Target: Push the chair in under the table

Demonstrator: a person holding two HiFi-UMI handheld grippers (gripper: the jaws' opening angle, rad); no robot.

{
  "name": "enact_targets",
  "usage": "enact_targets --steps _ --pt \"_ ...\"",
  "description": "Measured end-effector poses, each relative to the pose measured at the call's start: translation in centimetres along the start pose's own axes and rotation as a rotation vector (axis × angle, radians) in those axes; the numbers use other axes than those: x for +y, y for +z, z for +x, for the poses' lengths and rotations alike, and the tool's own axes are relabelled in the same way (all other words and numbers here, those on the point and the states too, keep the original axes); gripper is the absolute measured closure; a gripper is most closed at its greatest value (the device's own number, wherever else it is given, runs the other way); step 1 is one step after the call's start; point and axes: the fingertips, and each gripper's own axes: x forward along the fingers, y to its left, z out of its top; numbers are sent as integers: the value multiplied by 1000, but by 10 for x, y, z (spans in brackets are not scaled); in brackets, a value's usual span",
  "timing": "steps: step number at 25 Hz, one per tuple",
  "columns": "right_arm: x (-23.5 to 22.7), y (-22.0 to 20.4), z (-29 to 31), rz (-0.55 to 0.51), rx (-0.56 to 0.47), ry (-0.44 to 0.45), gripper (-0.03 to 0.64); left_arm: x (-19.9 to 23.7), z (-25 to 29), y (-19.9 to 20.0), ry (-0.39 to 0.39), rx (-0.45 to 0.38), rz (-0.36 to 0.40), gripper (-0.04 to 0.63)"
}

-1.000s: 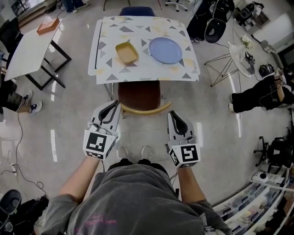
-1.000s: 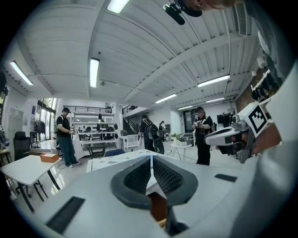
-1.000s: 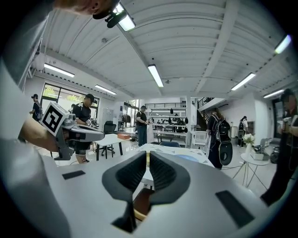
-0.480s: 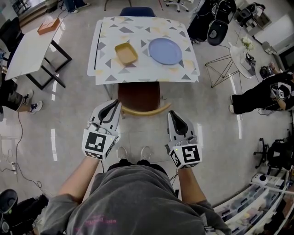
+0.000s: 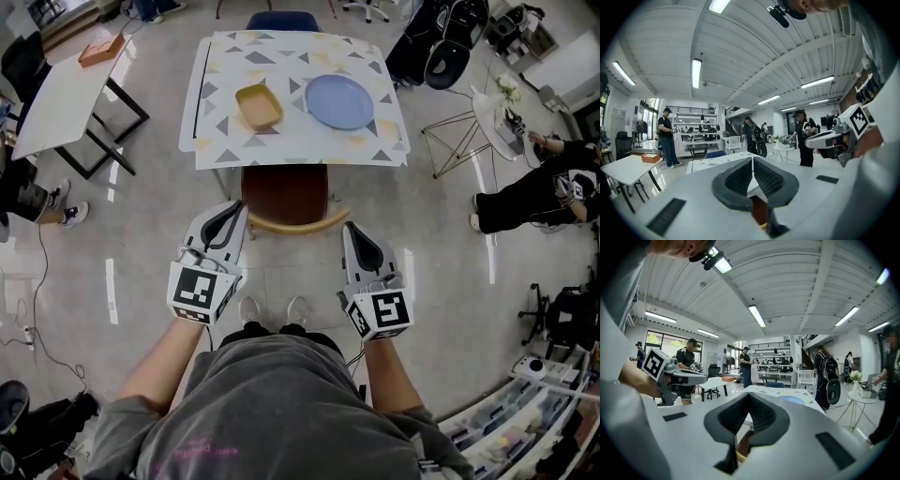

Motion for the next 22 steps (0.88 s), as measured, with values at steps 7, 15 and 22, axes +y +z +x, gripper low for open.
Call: enact_targets --steps 7,15,22 --pt "0 -1 -3 5 10 2 614 -4 -2 2 4 0 -7 584" --pt "2 -4 -5 14 15 6 614 -5 -2 -3 9 7 -17 584" --pt "1 -3 -3 11 16 4 614 -3 -1 -6 13 12 -28 584"
